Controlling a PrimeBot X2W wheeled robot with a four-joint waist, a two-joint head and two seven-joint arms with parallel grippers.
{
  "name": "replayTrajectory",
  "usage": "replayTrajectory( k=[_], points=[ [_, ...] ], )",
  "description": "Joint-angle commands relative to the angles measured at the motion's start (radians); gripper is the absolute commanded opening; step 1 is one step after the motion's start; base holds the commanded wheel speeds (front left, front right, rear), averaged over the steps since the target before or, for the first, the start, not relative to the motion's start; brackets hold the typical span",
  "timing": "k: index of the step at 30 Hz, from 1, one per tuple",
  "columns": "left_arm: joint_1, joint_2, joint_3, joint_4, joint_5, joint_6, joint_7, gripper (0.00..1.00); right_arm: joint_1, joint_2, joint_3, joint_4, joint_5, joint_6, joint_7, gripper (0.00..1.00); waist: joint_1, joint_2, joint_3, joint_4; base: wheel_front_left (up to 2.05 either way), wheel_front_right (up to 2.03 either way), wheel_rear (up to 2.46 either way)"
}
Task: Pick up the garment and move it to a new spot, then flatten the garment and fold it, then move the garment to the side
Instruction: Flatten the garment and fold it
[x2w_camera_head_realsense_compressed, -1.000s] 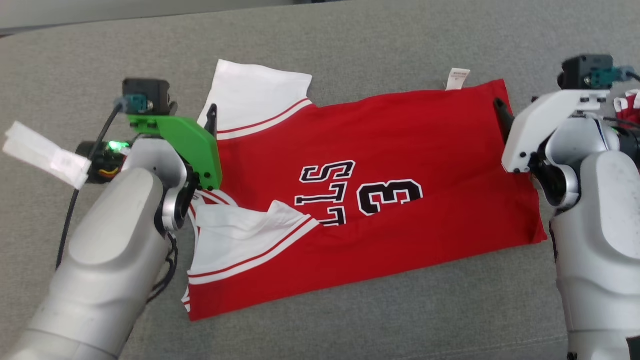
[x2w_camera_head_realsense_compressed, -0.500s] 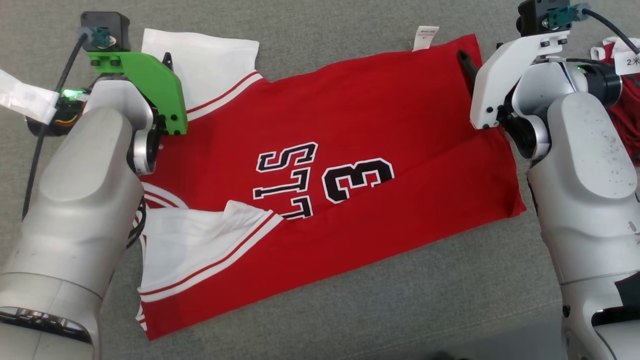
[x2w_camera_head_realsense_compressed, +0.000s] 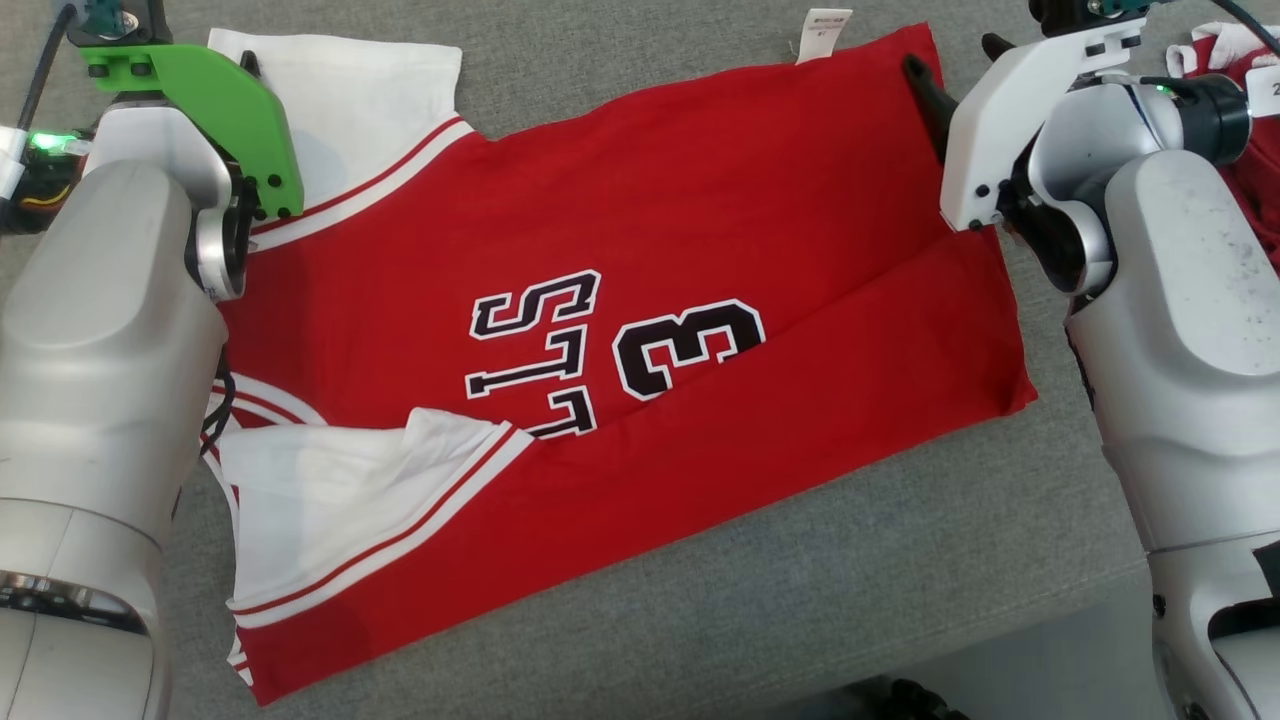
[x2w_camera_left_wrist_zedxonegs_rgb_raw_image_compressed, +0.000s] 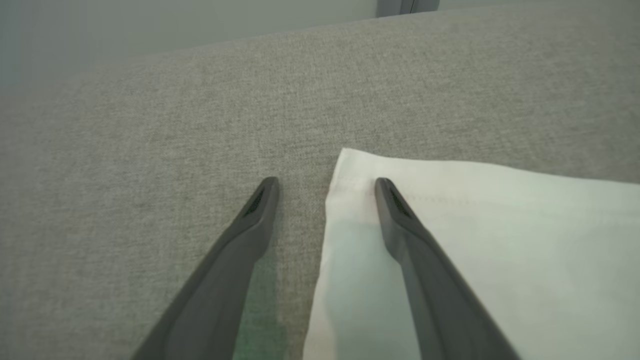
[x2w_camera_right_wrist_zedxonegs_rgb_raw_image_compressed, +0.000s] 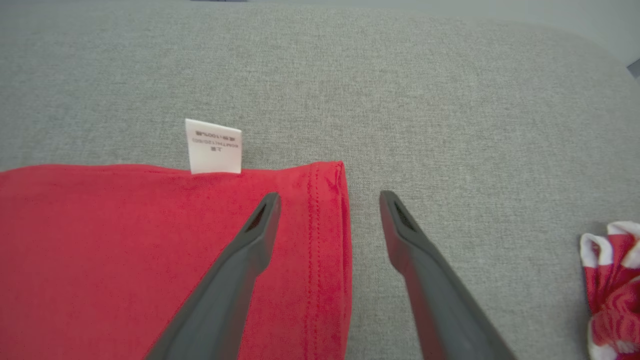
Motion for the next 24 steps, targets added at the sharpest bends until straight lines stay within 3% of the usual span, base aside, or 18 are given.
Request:
replayTrajectory(
  k=[1,6,15,20,24],
  points=[
    [0.004,-0.007,-0.002,0.026,-0.007,-0.003,0.017,0.0,-0.008,-0.015,0.0,-0.012,0.008,-0.002,0.006,1.0,-0.0001,-0.0001,0.004,0.001,0.0,0.0,0.0],
    [0.009,-0.046,-0.009,0.056,-0.027,-0.029,0.038,0.0,0.0,-0.07,-0.009,-0.051,0.033,-0.002,0.064,1.0,-0.0001,-0.0001,0.017,0.031,0.0,0.0,0.0],
    [0.027,-0.144,-0.029,0.04,-0.027,-0.036,-0.064,0.0,0.052,-0.246,0.061,-0.195,0.051,-0.002,0.157,1.0,-0.0001,-0.0001,0.021,0.106,0.0,0.0,0.0],
    [0.007,-0.156,-0.037,0.055,-0.028,-0.043,-0.085,0.0,0.039,-0.256,0.087,-0.178,0.069,-0.002,0.16,1.0,-0.0001,-0.0001,0.023,0.112,0.0,0.0,0.0],
    [-0.017,-0.162,-0.042,0.064,-0.026,-0.05,-0.1,0.0,-0.018,-0.272,0.171,-0.128,0.091,-0.002,0.182,1.0,-0.0001,-0.0001,0.037,0.118,0.0,0.0,0.0]
  ],
)
